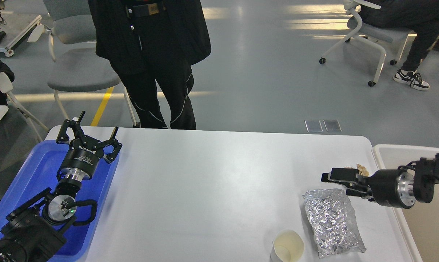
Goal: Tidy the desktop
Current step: 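Move the right gripper down toward the white paper cup, then close the right gripper on the white paper cup and lift it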
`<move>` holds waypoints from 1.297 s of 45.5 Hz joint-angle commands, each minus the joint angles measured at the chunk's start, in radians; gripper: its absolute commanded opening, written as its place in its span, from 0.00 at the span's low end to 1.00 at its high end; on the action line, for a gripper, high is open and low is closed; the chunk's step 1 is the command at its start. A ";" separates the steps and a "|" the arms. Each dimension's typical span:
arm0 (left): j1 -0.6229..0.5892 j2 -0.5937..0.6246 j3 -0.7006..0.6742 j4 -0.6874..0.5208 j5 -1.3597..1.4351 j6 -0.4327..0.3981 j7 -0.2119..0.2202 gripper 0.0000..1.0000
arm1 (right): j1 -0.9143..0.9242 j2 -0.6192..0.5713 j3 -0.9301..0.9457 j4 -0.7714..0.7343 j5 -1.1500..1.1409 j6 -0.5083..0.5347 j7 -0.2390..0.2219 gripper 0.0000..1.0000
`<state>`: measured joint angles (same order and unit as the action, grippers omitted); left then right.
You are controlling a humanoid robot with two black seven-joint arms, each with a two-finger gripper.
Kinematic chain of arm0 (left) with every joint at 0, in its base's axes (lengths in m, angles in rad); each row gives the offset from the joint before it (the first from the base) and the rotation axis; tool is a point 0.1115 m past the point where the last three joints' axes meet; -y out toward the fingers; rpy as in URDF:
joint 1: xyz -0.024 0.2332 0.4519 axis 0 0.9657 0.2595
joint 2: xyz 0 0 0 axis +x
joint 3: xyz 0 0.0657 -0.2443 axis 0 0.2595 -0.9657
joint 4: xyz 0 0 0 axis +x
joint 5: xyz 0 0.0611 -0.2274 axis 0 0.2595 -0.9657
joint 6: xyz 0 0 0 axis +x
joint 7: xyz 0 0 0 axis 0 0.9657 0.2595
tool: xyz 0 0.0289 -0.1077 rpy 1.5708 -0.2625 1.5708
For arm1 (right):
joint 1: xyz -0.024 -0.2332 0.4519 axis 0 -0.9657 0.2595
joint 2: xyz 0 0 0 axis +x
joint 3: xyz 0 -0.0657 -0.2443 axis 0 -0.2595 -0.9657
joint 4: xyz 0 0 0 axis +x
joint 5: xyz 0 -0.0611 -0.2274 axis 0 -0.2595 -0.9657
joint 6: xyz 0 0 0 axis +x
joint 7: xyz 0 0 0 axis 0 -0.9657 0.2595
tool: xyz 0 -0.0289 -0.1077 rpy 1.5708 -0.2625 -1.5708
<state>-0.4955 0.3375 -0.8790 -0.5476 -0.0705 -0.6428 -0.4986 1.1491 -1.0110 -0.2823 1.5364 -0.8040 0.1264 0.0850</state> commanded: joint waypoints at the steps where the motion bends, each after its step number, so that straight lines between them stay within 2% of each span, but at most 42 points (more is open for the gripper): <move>1: 0.000 0.000 0.000 0.000 0.000 0.000 0.000 1.00 | 0.090 0.017 -0.121 0.067 -0.276 0.042 -0.013 1.00; 7: 0.000 0.000 0.000 0.000 0.000 0.000 0.000 1.00 | 0.142 0.086 -0.175 0.076 -0.365 0.068 -0.005 0.99; 19: 0.000 0.000 0.000 0.000 0.000 0.000 0.000 1.00 | 0.336 0.337 -0.359 0.073 -0.325 0.067 0.084 0.99; 26: 0.000 -0.002 0.000 0.000 0.000 0.000 0.000 1.00 | 0.340 0.468 -0.408 0.039 -0.317 0.065 0.090 0.99; 38: 0.000 0.000 0.000 0.000 0.000 0.000 0.000 1.00 | 0.224 0.516 -0.433 -0.100 -0.340 0.045 0.101 0.96; 46: 0.000 0.000 0.000 0.000 0.000 0.000 0.000 1.00 | 0.189 0.511 -0.433 -0.125 -0.391 0.013 0.121 0.94; 55: 0.000 0.000 0.000 0.000 0.000 0.000 0.000 1.00 | 0.167 0.508 -0.440 -0.131 -0.406 -0.031 0.124 0.81; 57: 0.000 0.000 0.000 0.000 -0.002 0.000 0.000 1.00 | 0.159 0.506 -0.443 -0.133 -0.408 -0.044 0.128 0.63; 59: 0.000 0.000 0.000 0.000 0.000 0.000 0.000 1.00 | 0.155 0.505 -0.445 -0.133 -0.417 -0.060 0.143 0.37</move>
<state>-0.4954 0.3373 -0.8791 -0.5477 -0.0706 -0.6428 -0.4986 1.3383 -0.5092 -0.7142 1.4239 -1.1903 0.1220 0.2014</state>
